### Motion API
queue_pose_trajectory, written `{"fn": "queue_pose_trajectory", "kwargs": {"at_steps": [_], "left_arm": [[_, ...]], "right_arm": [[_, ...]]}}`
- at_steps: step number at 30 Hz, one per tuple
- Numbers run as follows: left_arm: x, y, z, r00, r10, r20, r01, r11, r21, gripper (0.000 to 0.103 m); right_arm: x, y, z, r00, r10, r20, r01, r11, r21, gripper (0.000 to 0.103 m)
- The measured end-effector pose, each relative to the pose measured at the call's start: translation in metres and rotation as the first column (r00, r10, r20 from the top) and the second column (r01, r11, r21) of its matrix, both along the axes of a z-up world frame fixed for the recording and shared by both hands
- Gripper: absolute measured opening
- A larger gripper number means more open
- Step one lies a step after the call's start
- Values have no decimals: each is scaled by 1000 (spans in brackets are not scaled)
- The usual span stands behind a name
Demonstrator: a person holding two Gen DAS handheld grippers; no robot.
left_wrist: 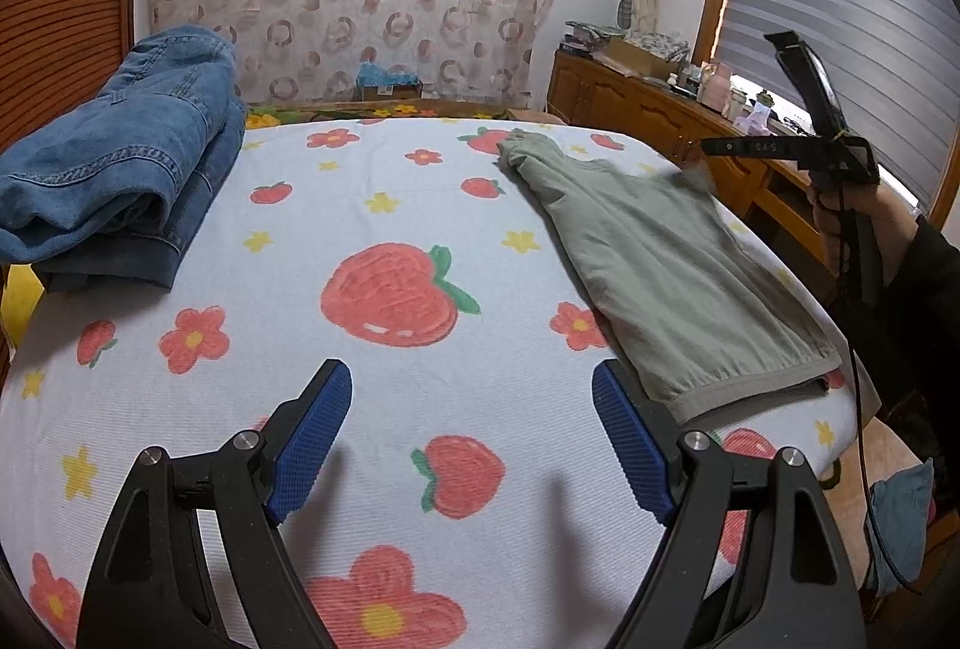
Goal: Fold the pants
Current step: 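Lift that side with the right tool and fold it over the first fold, then open the right tool and withdraw it from the folded sweatshirt, then move the left tool to the folded sweatshirt's hem and close on it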
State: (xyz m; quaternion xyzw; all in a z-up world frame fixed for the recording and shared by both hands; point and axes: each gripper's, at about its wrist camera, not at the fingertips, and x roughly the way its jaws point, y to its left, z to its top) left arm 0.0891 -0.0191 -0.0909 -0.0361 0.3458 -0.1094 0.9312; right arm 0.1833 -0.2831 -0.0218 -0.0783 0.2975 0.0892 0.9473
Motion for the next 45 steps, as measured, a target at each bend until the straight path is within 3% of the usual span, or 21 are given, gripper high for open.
{"fn": "queue_pose_trajectory", "kwargs": {"at_steps": [4, 12, 21, 27, 34, 45], "left_arm": [[-1, -2, 1, 1000, -4, 1, 4, 1000, 2, 83], [-1, -7, 1, 1000, -21, -3, 21, 1000, 7, 83], [-2, -16, 1, 999, -42, -6, 42, 999, 14, 83], [-3, -25, 2, 998, -57, -4, 57, 998, 25, 83], [-6, -32, 2, 997, -75, -3, 75, 997, 34, 83], [-6, -39, -3, 995, -96, -21, 96, 995, 39, 83]], "right_arm": [[-1, -8, -1, 1000, 17, -1, -17, 1000, 10, 26], [-5, -12, -18, 995, 50, -88, -46, 998, 37, 26], [-72, -12, -27, 993, 102, -66, -99, 994, 45, 26], [-112, -14, -36, 990, 124, -59, -119, 989, 87, 38], [-137, -13, -46, 995, 92, -49, -89, 995, 53, 41], [-142, -2, -60, 998, 48, -44, -44, 996, 82, 48]]}}
